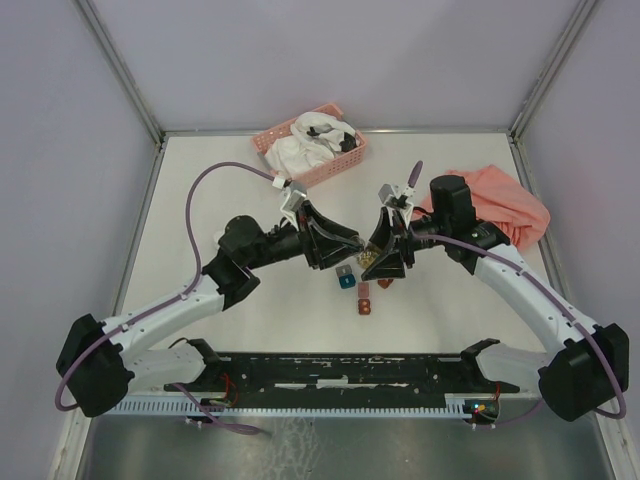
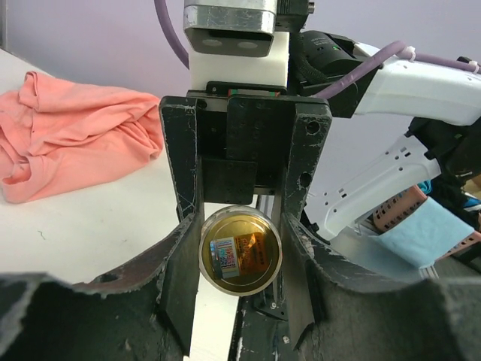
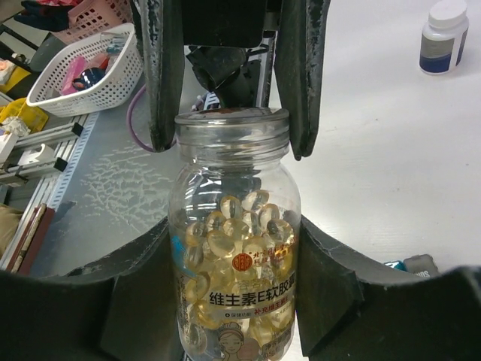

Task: Sort the pills into containers
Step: Screw the lid of the pill bottle onto the pill bottle.

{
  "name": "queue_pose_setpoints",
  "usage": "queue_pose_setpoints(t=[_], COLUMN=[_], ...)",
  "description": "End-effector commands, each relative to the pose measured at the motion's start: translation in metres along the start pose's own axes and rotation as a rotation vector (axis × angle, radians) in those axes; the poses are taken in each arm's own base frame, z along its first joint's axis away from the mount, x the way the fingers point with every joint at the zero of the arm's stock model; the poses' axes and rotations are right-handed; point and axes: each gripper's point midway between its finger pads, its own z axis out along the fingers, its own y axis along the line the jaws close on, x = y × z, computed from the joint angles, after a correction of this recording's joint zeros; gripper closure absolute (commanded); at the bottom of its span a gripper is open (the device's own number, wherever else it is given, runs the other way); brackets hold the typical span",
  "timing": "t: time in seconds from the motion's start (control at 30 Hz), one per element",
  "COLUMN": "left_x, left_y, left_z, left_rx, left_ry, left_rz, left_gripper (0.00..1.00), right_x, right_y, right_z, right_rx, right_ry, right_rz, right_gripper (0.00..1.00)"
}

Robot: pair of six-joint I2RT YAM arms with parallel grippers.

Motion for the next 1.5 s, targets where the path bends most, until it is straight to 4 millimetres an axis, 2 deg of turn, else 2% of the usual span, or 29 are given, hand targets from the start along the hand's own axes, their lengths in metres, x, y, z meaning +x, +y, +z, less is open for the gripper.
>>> queue_pose_setpoints(t=[0.0, 0.17, 0.23, 0.3, 0.47, 0.6, 0.83, 0.93, 1.07, 1.27, 1.47], left_x=[0.001, -0.020, -0.026, -0.029, -0.031, -0.030, -0.049, -0.050, -0.046, -0.032, -0.033], left_y=[-0.003, 0.019, 0.024, 0.025, 0.021, 0.023, 0.015, 0.017, 0.025, 0.040, 0.046], left_z=[-0.005, -0.014, -0.019, -0.024, -0.041, -0.061, -0.092, -0.090, -0.076, -0.053, -0.034], left_rx=[0.039, -0.124, -0.177, -0.198, -0.226, -0.273, -0.284, -0.282, -0.309, -0.537, -0.690], left_ry=[0.044, -0.049, -0.080, -0.098, -0.131, -0.196, -0.453, -0.477, -0.468, -0.471, -0.502], left_rz=[0.080, 0.076, 0.075, 0.084, 0.105, 0.092, -0.133, -0.253, -0.375, -0.437, -0.476], left_gripper=[0.53, 0.17, 0.09, 0.05, 0.02, 0.01, 0.01, 0.01, 0.00, 0.00, 0.01], right_x=[-0.022, -0.020, -0.020, -0.019, -0.017, -0.015, -0.008, -0.006, -0.005, -0.003, -0.002], right_y=[0.007, 0.005, 0.004, 0.004, 0.002, -0.001, -0.021, -0.032, -0.039, -0.043, -0.044], right_z=[-0.001, -0.002, -0.002, -0.003, -0.004, -0.006, -0.018, -0.024, -0.027, -0.029, -0.028], right_rx=[-0.040, -0.018, -0.012, -0.008, 0.011, 0.045, 0.216, 0.292, 0.337, 0.357, 0.354], right_ry=[-0.039, -0.032, -0.029, -0.027, -0.018, -0.002, 0.066, 0.087, 0.100, 0.109, 0.111], right_rz=[-0.101, -0.114, -0.117, -0.122, -0.138, -0.169, -0.281, -0.320, -0.333, -0.337, -0.333], right_gripper=[0.98, 0.98, 0.98, 0.98, 0.98, 0.98, 0.98, 0.98, 0.98, 0.98, 0.98])
